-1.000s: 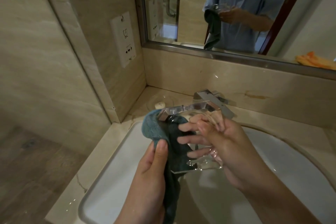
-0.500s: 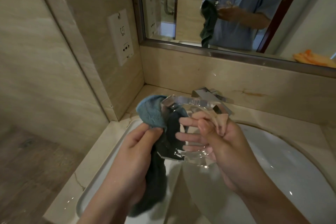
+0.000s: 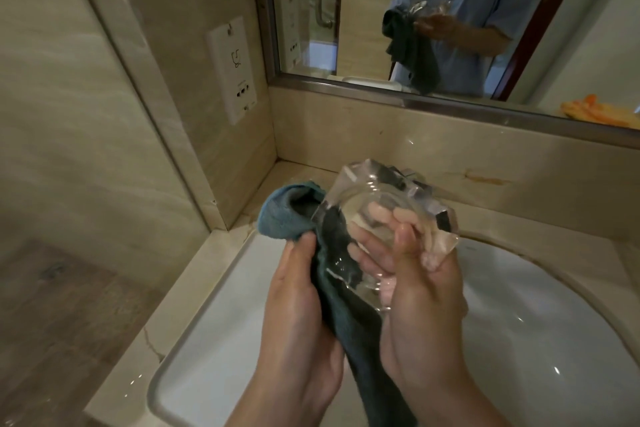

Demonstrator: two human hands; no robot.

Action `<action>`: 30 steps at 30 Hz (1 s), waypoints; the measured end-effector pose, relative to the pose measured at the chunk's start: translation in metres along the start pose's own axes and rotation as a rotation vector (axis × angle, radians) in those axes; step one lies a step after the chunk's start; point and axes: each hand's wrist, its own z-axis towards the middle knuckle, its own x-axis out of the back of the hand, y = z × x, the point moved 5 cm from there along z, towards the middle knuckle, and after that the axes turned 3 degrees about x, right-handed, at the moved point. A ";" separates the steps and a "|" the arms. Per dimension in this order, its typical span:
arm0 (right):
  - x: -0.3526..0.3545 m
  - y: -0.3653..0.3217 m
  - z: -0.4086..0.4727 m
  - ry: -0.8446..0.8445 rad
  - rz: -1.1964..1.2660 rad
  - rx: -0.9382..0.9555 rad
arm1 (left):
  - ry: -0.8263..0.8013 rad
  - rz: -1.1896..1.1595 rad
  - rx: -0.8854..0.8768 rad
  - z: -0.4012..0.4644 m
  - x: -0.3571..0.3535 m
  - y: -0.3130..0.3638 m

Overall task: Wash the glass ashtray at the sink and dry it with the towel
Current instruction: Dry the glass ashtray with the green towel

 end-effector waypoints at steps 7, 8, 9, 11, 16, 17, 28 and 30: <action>-0.005 -0.003 -0.001 0.072 0.228 -0.036 | -0.091 -0.008 -0.053 -0.002 -0.006 -0.002; -0.004 -0.003 -0.001 0.083 0.263 -0.044 | -0.109 -0.008 -0.054 -0.003 -0.007 -0.001; -0.003 -0.003 -0.001 0.091 0.294 -0.050 | -0.119 -0.004 -0.052 -0.003 -0.006 -0.003; -0.002 -0.002 -0.002 0.096 0.337 -0.067 | -0.118 0.006 -0.054 -0.004 -0.006 -0.007; 0.004 0.008 -0.005 0.014 0.297 -0.197 | -0.041 0.083 -0.132 0.001 -0.002 0.001; 0.007 0.009 -0.005 -0.019 0.238 -0.222 | -0.026 0.127 -0.152 0.004 0.000 0.006; 0.017 -0.021 0.015 -0.253 -0.389 -0.250 | -0.219 0.632 -0.165 0.013 0.000 0.039; 0.017 -0.020 0.014 -0.202 -0.329 -0.191 | -0.262 0.618 -0.158 0.011 0.001 0.035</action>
